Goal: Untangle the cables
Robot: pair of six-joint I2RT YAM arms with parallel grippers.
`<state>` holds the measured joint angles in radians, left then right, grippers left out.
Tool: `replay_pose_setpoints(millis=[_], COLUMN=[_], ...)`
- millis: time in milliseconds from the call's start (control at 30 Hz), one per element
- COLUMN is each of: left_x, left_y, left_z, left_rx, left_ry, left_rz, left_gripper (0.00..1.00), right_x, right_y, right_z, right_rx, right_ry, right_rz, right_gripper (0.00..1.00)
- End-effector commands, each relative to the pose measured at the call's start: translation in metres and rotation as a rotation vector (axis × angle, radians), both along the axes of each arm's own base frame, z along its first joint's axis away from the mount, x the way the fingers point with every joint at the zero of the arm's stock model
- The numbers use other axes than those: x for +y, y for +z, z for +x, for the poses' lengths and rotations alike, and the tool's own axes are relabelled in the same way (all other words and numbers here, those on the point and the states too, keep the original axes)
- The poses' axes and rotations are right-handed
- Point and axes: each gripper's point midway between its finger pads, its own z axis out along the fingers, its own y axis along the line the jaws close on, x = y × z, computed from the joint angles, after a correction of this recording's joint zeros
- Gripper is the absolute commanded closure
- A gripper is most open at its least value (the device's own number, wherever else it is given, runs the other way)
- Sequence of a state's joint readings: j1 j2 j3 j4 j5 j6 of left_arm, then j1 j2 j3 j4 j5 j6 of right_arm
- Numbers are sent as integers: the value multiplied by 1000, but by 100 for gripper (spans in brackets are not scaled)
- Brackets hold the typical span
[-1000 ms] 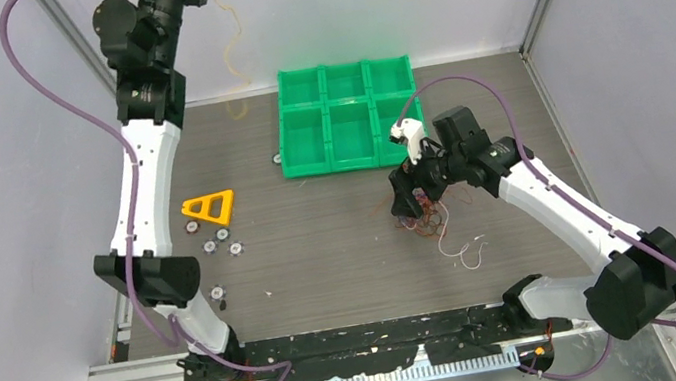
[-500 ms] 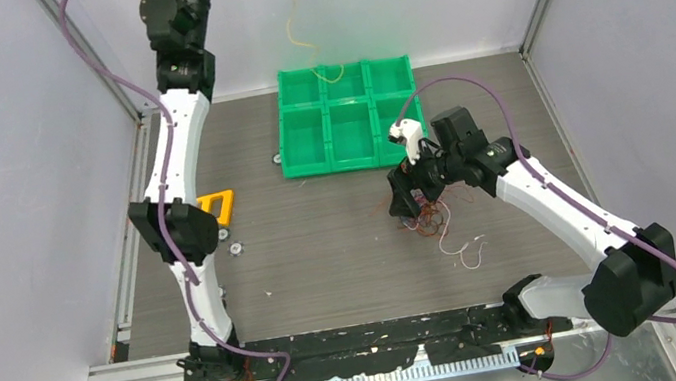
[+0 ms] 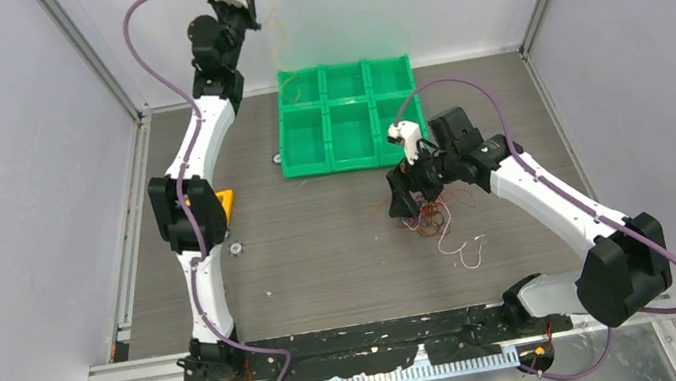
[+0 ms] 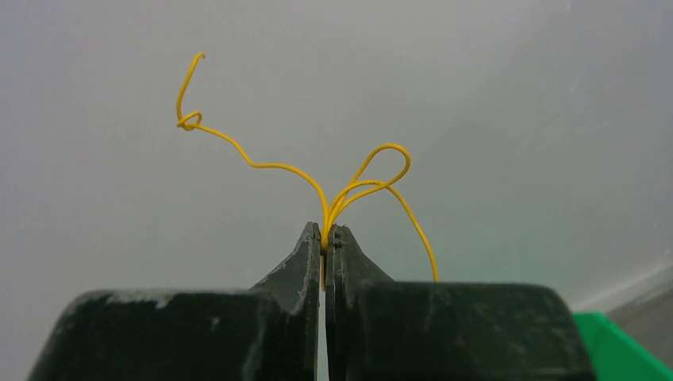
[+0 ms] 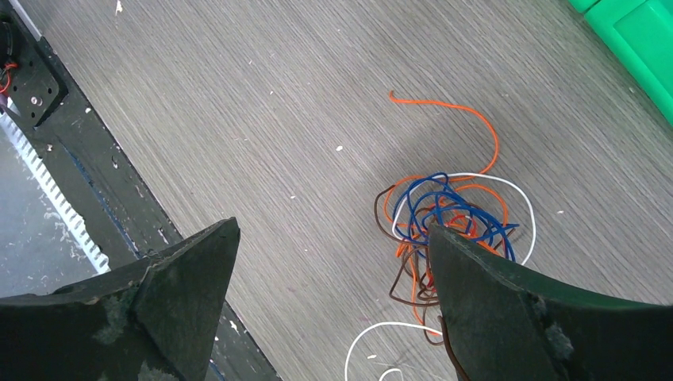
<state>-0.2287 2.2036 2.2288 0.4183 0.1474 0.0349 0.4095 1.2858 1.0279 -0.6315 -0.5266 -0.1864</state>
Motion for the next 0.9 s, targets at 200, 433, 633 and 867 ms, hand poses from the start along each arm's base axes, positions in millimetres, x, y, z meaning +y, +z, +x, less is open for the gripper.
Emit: replay_pose_setpoints(millis=[200, 433, 633, 867], left_x=[-17, -37, -36, -45], left_y=[-103, -199, -239, -267], left_z=[-5, 2, 10, 4], left_rx=[229, 483, 577, 656], left_ry=[-87, -124, -102, -145], left_rz=[145, 315, 436, 510], left_gripper=[100, 100, 100, 78], right_x=[1, -3, -7, -3], right_y=[5, 3, -1, -3], right_z=[6, 4, 3, 0], right_rx=[-23, -17, -3, 30], right_ry=[13, 8, 11, 24], right_rz=[30, 24, 18, 36], right_gripper=[5, 5, 5, 4])
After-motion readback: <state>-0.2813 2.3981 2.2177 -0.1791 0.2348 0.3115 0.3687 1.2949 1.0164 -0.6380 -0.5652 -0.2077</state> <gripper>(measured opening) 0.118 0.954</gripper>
